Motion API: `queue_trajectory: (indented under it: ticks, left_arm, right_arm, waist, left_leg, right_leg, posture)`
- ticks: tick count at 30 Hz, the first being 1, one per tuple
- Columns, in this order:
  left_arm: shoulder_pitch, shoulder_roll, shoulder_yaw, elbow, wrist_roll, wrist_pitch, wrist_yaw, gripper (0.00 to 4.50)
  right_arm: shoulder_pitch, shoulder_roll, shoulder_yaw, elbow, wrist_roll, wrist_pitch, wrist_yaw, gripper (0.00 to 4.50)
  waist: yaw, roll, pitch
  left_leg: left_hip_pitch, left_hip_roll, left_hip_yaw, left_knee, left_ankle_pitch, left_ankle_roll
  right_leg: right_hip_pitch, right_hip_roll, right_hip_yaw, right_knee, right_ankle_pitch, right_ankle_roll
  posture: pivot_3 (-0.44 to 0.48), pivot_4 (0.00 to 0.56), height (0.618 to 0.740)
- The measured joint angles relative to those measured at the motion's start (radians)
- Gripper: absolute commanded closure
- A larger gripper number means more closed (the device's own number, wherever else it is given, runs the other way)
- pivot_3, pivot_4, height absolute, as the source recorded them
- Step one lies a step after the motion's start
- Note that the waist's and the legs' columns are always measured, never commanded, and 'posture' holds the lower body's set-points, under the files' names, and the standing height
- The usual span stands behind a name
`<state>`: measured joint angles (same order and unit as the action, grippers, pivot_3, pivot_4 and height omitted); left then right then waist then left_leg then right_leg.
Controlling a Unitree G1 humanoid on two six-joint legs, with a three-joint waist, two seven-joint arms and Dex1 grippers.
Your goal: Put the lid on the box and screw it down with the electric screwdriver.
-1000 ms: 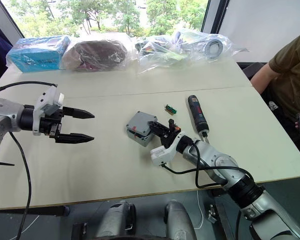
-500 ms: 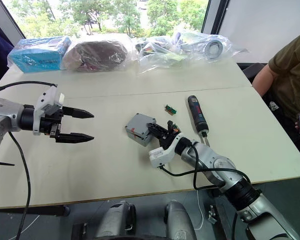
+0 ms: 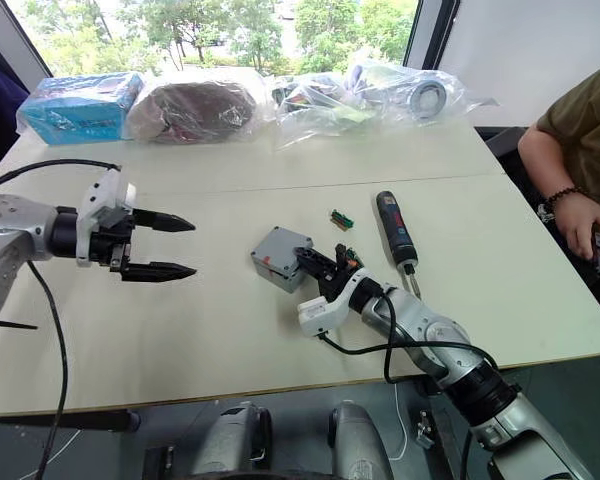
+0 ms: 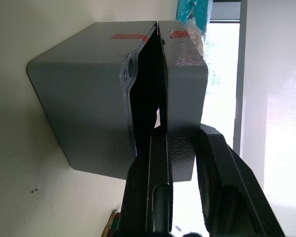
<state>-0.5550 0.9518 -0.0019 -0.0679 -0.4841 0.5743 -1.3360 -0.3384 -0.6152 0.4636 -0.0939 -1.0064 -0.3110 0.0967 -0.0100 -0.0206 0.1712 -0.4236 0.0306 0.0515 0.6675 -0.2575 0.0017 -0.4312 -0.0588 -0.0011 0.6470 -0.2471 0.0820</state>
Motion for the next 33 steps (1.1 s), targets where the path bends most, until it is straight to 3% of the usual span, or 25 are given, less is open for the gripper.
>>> queue_trajectory:
  ticks: [2,7,12,22,24,25,27,32,33]
  left_arm:
    - [-0.04,-0.032,-0.016,0.018,0.011,-0.002,0.017,0.78]
    - [-0.169,-0.191,-0.081,0.083,0.059,-0.047,0.073,2.76]
    - [-0.195,-0.308,-0.166,0.17,0.114,-0.118,0.087,4.47]
    - [-0.204,-0.43,-0.284,0.346,0.277,-0.315,0.098,4.47]
    - [-0.208,-0.43,-0.288,0.362,0.299,-0.355,0.097,4.5]
    - [-0.208,-0.43,-0.292,0.372,0.311,-0.368,0.095,4.5]
    - [-0.205,-0.431,-0.293,0.382,0.316,-0.386,0.093,4.5]
    - [-0.205,-0.435,-0.297,0.405,0.334,-0.41,0.092,4.5]
    - [-0.205,-0.438,-0.297,0.409,0.337,-0.412,0.093,4.5]
  right_arm:
    - [0.004,0.002,-0.001,0.001,-0.005,0.0,-0.006,4.35]
    - [0.015,0.005,-0.003,0.003,-0.02,0.0,-0.022,4.35]
    - [0.017,0.005,-0.002,0.003,-0.032,-0.002,-0.031,4.35]
    - [0.021,0.005,-0.002,0.006,-0.038,-0.005,-0.036,4.35]
    - [0.021,0.005,-0.002,0.009,-0.039,-0.009,-0.038,3.33]
    - [0.021,0.001,-0.002,0.015,-0.042,-0.014,-0.031,3.17]
    - [0.02,-0.004,-0.008,0.017,-0.037,-0.03,-0.039,2.29]
    - [0.013,-0.039,-0.038,0.01,0.0,-0.089,-0.042,0.58]
    - [0.013,-0.049,-0.045,0.009,0.007,-0.102,-0.043,0.41]
  waist:
    - [0.0,0.0,0.0]
    - [0.001,-0.001,-0.001]
    - [-0.001,-0.001,-0.001]
    - [0.0,-0.001,-0.001]
    - [0.001,-0.001,-0.002]
    - [0.001,-0.001,-0.002]
    - [0.0,-0.001,-0.003]
    - [0.001,-0.002,-0.003]
    - [0.001,-0.002,-0.003]
  left_leg:
    - [0.0,0.0,0.0,0.0,0.0,0.0]
    - [0.003,-0.001,0.0,0.0,0.0,0.0]
    - [0.004,-0.001,0.0,0.0,0.0,0.0]
    - [0.005,-0.001,-0.001,0.0,0.0,0.0]
    - [0.005,-0.001,0.0,0.0,0.0,0.0]
    - [0.006,-0.001,0.0,0.0,0.0,0.0]
    - [0.007,-0.001,0.0,0.0,0.0,0.0]
    - [0.016,-0.001,-0.001,-0.001,0.0,0.0]
    - [0.017,-0.001,-0.001,-0.001,0.0,0.0]
  right_leg:
    - [0.0,0.0,0.0,0.0,0.0,0.0]
    - [0.003,0.0,0.0,0.0,0.0,0.001]
    - [0.003,0.001,0.0,0.0,0.0,0.001]
    - [0.004,0.001,0.0,0.0,0.001,0.001]
    - [0.005,0.001,0.0,0.0,0.001,0.001]
    - [0.006,0.001,0.0,0.0,0.0,0.001]
    - [0.007,0.001,0.0,0.0,0.0,0.001]
    - [0.017,0.001,0.0,-0.001,-0.002,-0.001]
    - [0.018,0.0,0.0,-0.001,-0.002,-0.002]
  posture:
    - [0.0,0.15,0.74]
    - [0.0,0.15,0.74]
    - [0.0,0.15,0.74]
    - [0.0,0.15,0.74]
    - [0.0,0.15,0.74]
    - [0.0,0.15,0.74]
    - [0.0,0.15,0.74]
    - [0.0,0.15,0.74]
    - [0.0,0.15,0.74]
